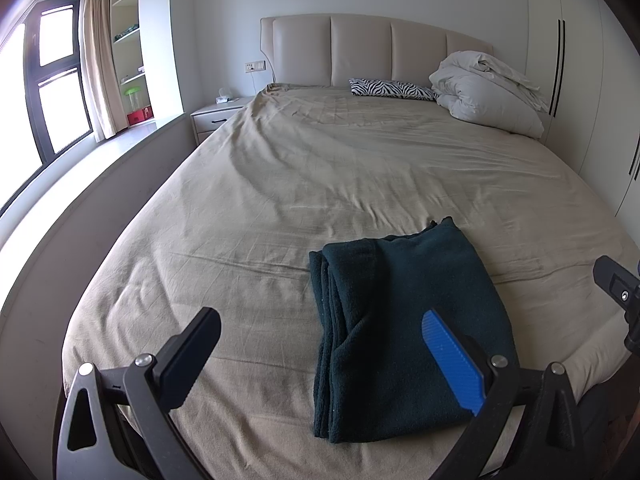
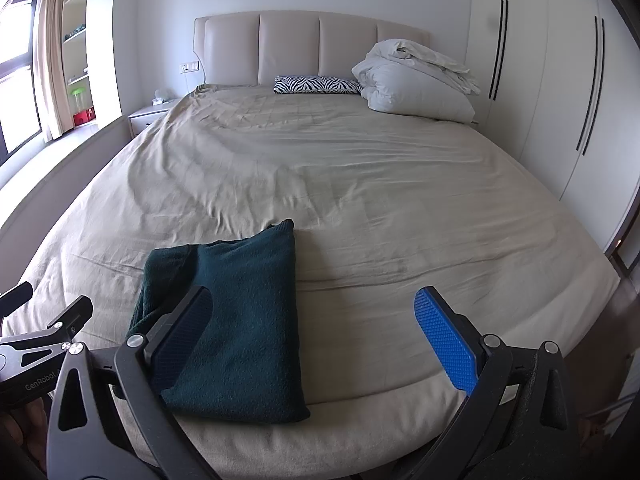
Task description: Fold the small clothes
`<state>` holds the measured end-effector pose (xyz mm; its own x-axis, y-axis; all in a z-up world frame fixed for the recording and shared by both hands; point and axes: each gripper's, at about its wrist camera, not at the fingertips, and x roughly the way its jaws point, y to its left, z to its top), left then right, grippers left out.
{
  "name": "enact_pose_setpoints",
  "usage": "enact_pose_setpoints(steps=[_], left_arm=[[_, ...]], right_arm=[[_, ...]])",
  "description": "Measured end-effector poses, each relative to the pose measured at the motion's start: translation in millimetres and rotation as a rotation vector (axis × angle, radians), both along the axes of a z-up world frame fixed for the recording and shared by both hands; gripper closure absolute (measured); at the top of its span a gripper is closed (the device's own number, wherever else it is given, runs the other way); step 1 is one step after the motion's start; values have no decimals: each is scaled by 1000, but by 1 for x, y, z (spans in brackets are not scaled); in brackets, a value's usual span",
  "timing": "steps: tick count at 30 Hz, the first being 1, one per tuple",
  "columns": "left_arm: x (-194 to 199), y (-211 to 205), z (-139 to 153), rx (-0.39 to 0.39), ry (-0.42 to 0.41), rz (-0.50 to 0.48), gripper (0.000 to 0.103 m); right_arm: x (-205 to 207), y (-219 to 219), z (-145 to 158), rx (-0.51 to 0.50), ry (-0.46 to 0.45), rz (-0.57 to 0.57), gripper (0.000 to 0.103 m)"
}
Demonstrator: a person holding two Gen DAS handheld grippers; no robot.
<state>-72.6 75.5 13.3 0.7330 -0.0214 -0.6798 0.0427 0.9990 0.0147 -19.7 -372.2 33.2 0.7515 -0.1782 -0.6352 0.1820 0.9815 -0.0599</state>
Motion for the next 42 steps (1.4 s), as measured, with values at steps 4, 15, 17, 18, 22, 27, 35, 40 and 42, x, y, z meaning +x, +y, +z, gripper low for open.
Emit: enact_pose_setpoints(steps=[4, 15, 17, 18, 22, 27, 35, 40, 42], left_arm=[[0, 0, 0, 0, 0, 0, 0], [0, 1, 0, 0, 1, -2, 0], [0, 1, 0, 1, 1, -1, 0], [1, 1, 1, 0, 1, -2, 0], [1, 1, 1, 1, 1, -2, 0], [1, 2, 0, 0, 1, -1, 0], [1, 3, 0, -1, 2, -3, 0], [1, 3, 0, 0, 3, -3, 0], [1, 2, 1, 0, 1, -3, 0]], right_arm=[[0, 0, 0, 0, 0, 1, 0], [1, 0, -1, 0, 2, 3, 0], [1, 1, -3, 0, 3, 4, 0], [1, 0, -1, 0, 3, 3, 0], [0, 2, -5, 0, 4, 6, 0], [-2, 3, -8, 1, 6, 8, 0], [-5, 4, -14, 1, 9, 12, 0], [-4, 3, -13, 1, 12, 14, 0], [-4, 2, -13, 1, 12, 16, 0]])
